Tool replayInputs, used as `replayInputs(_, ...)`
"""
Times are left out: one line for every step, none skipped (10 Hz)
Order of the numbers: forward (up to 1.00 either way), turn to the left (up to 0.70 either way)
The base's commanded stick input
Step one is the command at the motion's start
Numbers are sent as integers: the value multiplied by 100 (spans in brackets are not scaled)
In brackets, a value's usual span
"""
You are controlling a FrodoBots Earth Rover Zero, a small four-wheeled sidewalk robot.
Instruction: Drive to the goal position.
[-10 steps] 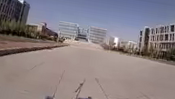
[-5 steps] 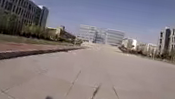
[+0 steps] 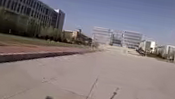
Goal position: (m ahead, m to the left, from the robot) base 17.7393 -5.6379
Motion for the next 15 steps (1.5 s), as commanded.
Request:
replayInputs(70,0)
replayInputs(70,0)
replayInputs(70,0)
replayInputs(70,0)
replayInputs(70,0)
replayInputs(70,0)
replayInputs(70,0)
replayInputs(70,0)
replayInputs(70,0)
replayInputs(70,0)
replayInputs(70,0)
replayInputs(70,0)
replayInputs(70,0)
replayInputs(70,0)
replayInputs(70,0)
